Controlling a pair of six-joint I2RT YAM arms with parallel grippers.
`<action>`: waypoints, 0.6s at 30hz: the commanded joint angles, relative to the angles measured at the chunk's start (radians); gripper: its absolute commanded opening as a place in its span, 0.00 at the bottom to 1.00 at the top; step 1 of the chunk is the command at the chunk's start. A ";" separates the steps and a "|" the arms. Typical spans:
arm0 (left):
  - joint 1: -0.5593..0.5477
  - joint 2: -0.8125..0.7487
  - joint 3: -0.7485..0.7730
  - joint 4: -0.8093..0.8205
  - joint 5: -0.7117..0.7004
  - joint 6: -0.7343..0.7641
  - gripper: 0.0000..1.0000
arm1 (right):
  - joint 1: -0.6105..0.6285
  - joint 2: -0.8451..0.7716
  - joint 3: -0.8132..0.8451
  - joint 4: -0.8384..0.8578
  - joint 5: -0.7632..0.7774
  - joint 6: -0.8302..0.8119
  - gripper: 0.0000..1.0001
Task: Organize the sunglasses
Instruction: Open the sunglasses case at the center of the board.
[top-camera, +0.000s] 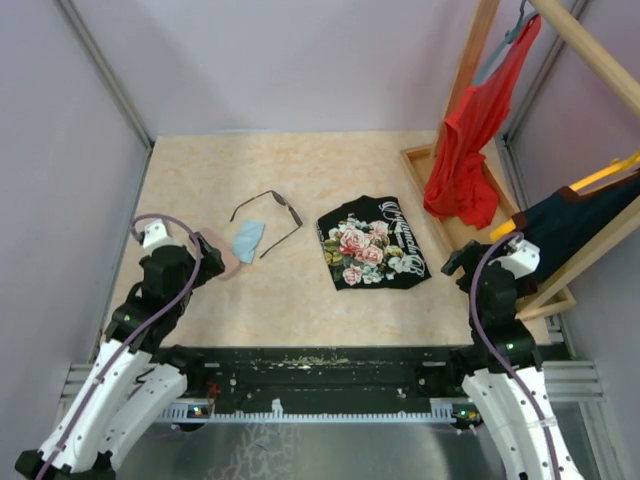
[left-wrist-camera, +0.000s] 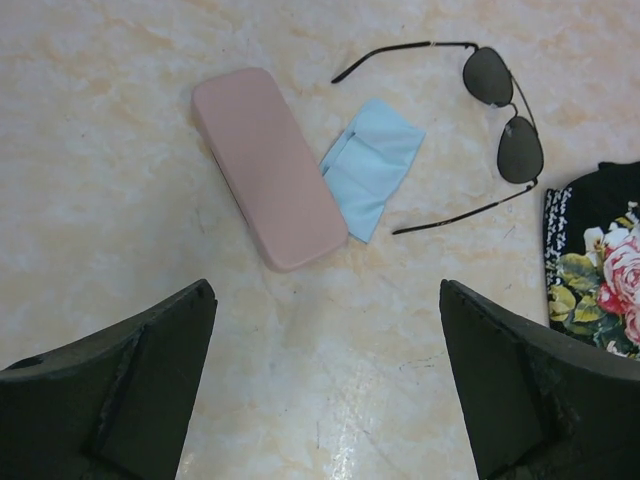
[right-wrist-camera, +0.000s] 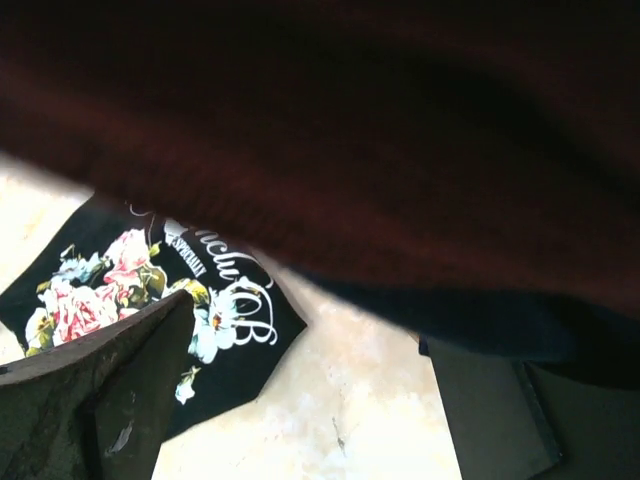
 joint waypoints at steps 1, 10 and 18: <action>0.045 0.071 0.029 0.064 0.118 0.056 0.98 | -0.105 0.040 0.063 0.028 -0.159 -0.010 0.97; 0.090 0.165 0.048 0.113 0.238 0.100 1.00 | -0.215 0.106 0.143 -0.039 -0.253 0.067 0.98; 0.099 0.213 0.096 0.128 0.293 0.129 1.00 | -0.238 0.147 0.198 0.004 -0.533 0.061 0.99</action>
